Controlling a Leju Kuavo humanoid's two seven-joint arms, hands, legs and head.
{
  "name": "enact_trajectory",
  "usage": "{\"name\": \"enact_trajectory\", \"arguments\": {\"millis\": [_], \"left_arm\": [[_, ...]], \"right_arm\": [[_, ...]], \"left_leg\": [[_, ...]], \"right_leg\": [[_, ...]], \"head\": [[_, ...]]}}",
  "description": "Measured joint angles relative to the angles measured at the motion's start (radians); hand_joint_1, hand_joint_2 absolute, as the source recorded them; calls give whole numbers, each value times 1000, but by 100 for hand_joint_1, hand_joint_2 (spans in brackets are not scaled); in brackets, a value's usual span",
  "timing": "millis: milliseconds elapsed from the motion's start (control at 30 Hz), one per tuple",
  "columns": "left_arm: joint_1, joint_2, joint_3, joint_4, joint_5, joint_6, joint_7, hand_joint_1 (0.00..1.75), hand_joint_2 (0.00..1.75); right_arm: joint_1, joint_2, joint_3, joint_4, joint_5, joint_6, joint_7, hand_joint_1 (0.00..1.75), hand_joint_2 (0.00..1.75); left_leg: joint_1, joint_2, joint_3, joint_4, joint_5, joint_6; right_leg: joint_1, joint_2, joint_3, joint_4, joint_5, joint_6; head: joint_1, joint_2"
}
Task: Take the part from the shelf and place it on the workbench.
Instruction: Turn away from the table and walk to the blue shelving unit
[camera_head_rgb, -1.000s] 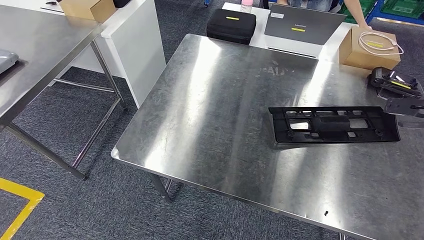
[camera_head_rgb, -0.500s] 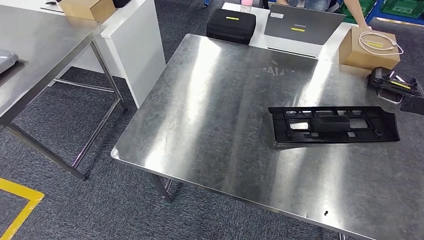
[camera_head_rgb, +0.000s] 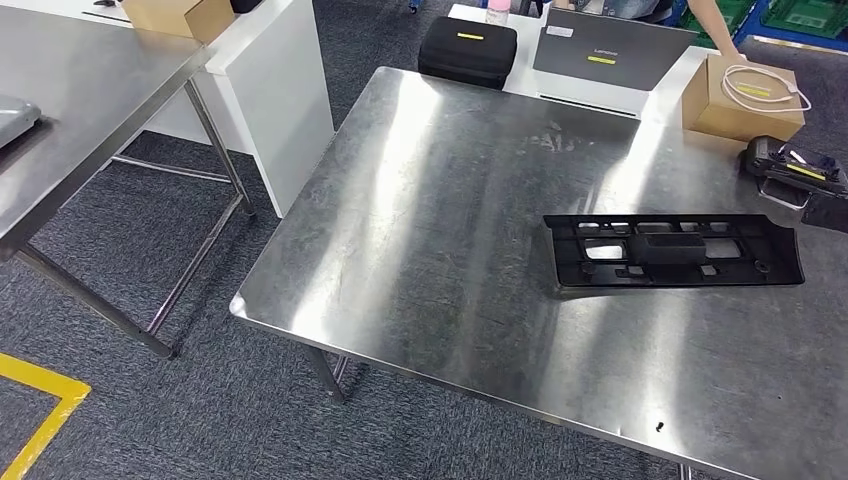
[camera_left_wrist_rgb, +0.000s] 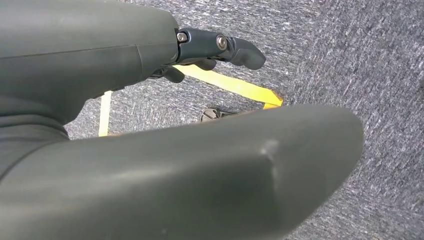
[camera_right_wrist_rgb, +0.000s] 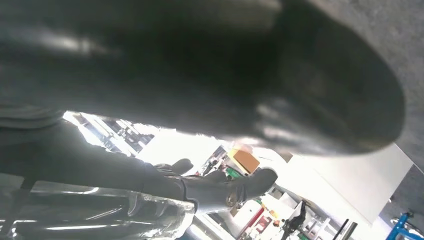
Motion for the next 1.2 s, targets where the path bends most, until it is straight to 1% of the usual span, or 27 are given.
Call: {"name": "enact_trajectory", "arguments": {"millis": [33, 67, 100, 133, 167, 233, 267, 333, 367, 433, 467, 533, 567, 600, 633, 700, 767, 833, 900, 933, 967, 1033, 1067, 1100, 1133, 1167, 1200], "left_arm": [[0, -1, -1, 0, 0, 0, 0, 0, 0], [0, -2, -2, 0, 0, -1, 0, 0, 0], [1, -3, -3, 0, -1, -1, 0, 0, 0], [1, -4, -4, 0, -1, -2, -1, 0, 0], [0, -5, -6, 0, -2, -3, -1, 0, 0], [0, -5, -8, 0, -3, -3, -2, 0, 0], [0, -5, -10, 0, -3, -2, -3, 0, 0], [0, -6, -14, 0, -6, -1, -5, 0, 0], [0, -5, -16, 0, -7, 0, -6, 0, 0], [1, -4, -19, 1, -9, 0, -6, 0, 0], [1, -3, -20, 1, -10, 0, -7, 0, 0], [1, -4, -22, 1, -11, 0, -7, 0, 0], [1, -4, -22, 1, -11, 0, -7, 0, 0], [0, -4, -23, 1, -12, 0, -7, 0, 0], [0, -4, -23, 1, -12, 0, -7, 0, 0], [-2, -4, -23, 1, -13, 0, -8, 0, 0], [-5, -4, -24, 1, -14, 1, -10, 0, 0], [-6, -4, -24, 1, -14, 2, -11, 0, 0], [-6, -4, -24, 1, -14, 3, -11, 0, 0], [-7, -5, -24, 1, -14, 4, -11, 0, 0], [-7, -6, -25, 1, -14, 5, -12, 0, 0], [-8, -6, -25, 1, -13, 6, -12, 0, 0], [-8, -7, -25, 1, -13, 6, -12, 0, 0], [-8, -8, -26, 1, -13, 6, -12, 0, 0], [-8, -9, -26, 1, -12, 6, -12, 0, 0], [-8, -10, -26, 1, -12, 6, -12, 0, 0], [-8, -10, -27, 1, -12, 6, -12, 0, 0]], "right_arm": [[3, 1, 0, 2, 0, -1, 2, 0, 0], [7, 1, 0, 3, 1, -1, 3, 0, 0], [10, 2, 0, 5, 1, -1, 4, 0, 0], [12, 2, 0, 6, 1, -1, 5, 0, 0], [14, 2, 0, 7, 1, -2, 6, 0, 0], [14, 1, 0, 7, 1, -6, 9, 0, 0], [15, -1, 0, 8, 1, -8, 10, 0, 0], [19, -2, 0, 10, 0, -13, 12, 0, 0], [22, -2, 0, 11, -1, -15, 12, 0, 0], [27, -1, 0, 13, -2, -17, 12, 0, 0], [28, -1, 0, 13, -2, -17, 12, 0, 0], [29, -1, 0, 14, -2, -18, 12, 0, 0], [30, -1, 0, 14, -2, -18, 12, 0, 0], [32, -1, 0, 15, -2, -19, 12, 0, 0], [34, -2, 0, 15, -2, -19, 11, 0, 0], [37, -7, 0, 15, -3, -21, 10, 0, 0], [36, -14, -1, 15, -3, -24, 9, 0, 0], [34, -16, -1, 15, -4, -28, 7, 0, 0], [35, -18, -1, 15, -4, -31, 6, 0, 0], [37, -21, -1, 16, -4, -32, 6, 0, 0], [39, -23, -1, 16, -4, -32, 6, 0, 0], [43, -25, -1, 18, -4, -32, 6, 0, 0], [46, -25, -1, 19, -3, -32, 6, 0, 0], [51, -25, -1, 20, -3, -32, 6, 0, 0], [55, -25, -1, 20, -3, -33, 6, 0, 0], [57, -25, -1, 21, -3, -33, 6, 0, 0], [58, -25, -1, 21, -3, -34, 6, 0, 0]], "left_leg": [[-3, 0, -3, 0, 2, 1], [-7, -1, -5, 0, 4, 3], [-10, -2, -8, 1, 6, 2], [-13, -2, -11, 2, 9, 1], [-14, -3, -14, 4, 11, 0], [-18, -4, -21, 12, 14, -6], [-20, -4, -25, 15, 16, -9], [-23, -4, -32, 20, 21, -14], [-22, -4, -37, 24, 21, -18], [-15, -3, -54, 61, -15, -38], [-7, -2, -70, 103, -51, -51], [12, 1, -113, 232, -135, -74], [22, 2, -126, 284, -162, -81], [31, 4, -122, 306, -173, -87], [37, 4, -96, 284, -165, -91], [45, 4, 2, 149, -129, -95], [42, 2, 65, 47, -105, -93], [32, 1, 64, 33, -94, -83], [24, 2, 58, 22, -75, -64], [21, 3, 54, 14, -62, -53], [19, 4, 48, 7, -48, -41], [15, 5, 28, 2, -28, -25], [12, 5, 16, 3, -19, -21], [8, 4, 5, 3, -11, -19], [5, 4, -7, 3, -2, -17], [1, 3, -17, 4, 6, -17], [-2, 2, -25, 5, 14, -18]], "right_leg": [[2, 0, -30, 70, -28, -4], [5, 0, -48, 112, -43, -3], [7, 0, -45, 113, -42, 1], [10, 0, -21, 73, -28, 7], [11, 0, 22, -2, -4, 12], [16, -1, 93, -129, 36, 9], [19, -1, 112, -163, 49, 1], [23, 0, 112, -170, 63, -17], [18, 0, 110, -170, 69, -24], [8, -1, 103, -170, 79, -38], [5, -2, 98, -170, 84, -44], [4, -2, 82, -169, 96, -48], [3, -3, 73, -169, 103, -47], [1, -2, 65, -169, 109, -44], [-1, -2, 57, -169, 115, -40], [-5, -2, 47, -169, 126, -28], [-7, -4, 45, -175, 138, -15], [-6, -6, 46, -184, 150, 0], [-2, -6, 40, -188, 159, 16], [-2, -6, 29, -173, 146, 16], [-1, -5, 10, -137, 119, 10], [0, -4, -42, -4, 36, -10], [2, -4, -63, 66, 2, -13], [5, -3, -70, 110, -17, -10], [8, -3, -58, 119, -23, -5], [11, -3, -23, 85, -14, 1], [13, -3, 28, 19, 1, 5]], "head": [[0, 0], [0, 0], [0, 0], [-1, 0], [-1, 0], [-1, 0], [-1, 0], [-2, 0], [-2, 0], [-3, 0], [-3, 0], [-3, 0], [-3, 0], [-3, 0], [-3, 0], [-3, 0], [-2, 0], [0, 0], [0, 0], [0, 0], [1, 0], [4, 0], [4, 0], [4, 0], [4, 0], [4, 0], [4, 0]]}}
